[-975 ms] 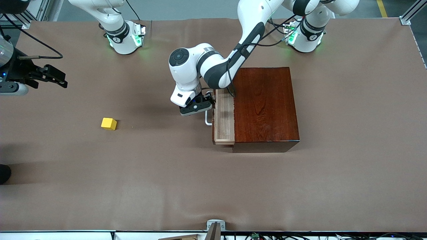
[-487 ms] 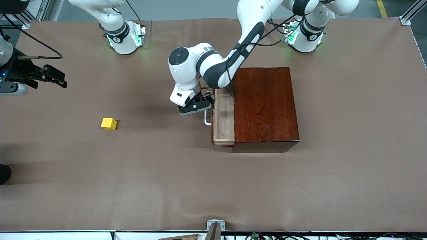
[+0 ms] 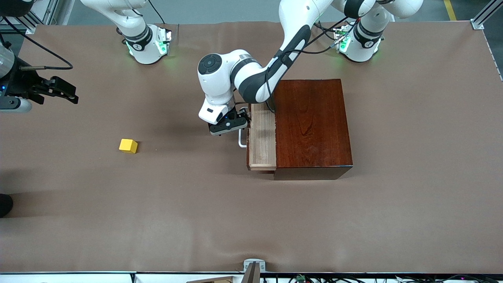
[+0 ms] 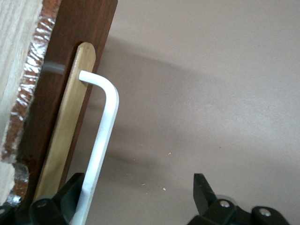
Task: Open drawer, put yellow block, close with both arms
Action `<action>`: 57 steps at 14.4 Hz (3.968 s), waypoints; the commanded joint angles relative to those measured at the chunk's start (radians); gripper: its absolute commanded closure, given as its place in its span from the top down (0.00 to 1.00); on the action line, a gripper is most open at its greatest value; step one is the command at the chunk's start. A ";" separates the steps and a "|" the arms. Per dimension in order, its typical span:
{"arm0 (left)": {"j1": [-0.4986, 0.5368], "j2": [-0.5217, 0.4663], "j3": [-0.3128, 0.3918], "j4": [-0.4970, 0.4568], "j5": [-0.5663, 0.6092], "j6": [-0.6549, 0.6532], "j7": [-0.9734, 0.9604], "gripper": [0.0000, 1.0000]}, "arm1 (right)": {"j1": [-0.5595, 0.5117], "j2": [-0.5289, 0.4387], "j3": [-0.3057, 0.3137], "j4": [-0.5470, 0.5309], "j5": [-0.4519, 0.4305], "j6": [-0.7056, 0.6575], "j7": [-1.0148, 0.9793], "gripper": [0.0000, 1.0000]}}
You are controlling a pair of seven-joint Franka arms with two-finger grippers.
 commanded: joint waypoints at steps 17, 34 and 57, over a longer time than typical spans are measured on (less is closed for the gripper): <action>-0.028 0.028 -0.092 0.059 -0.066 -0.062 -0.084 1.00 | -0.007 0.006 0.002 0.011 -0.018 -0.011 0.002 1.00; 0.171 -0.456 -0.074 0.053 -0.090 -0.523 0.107 1.00 | -0.047 0.092 -0.003 -0.009 -0.031 0.031 0.003 1.00; 0.859 -0.965 -0.075 -0.562 -0.078 -0.434 1.046 1.00 | -0.058 0.331 -0.001 -0.552 -0.006 0.821 0.034 1.00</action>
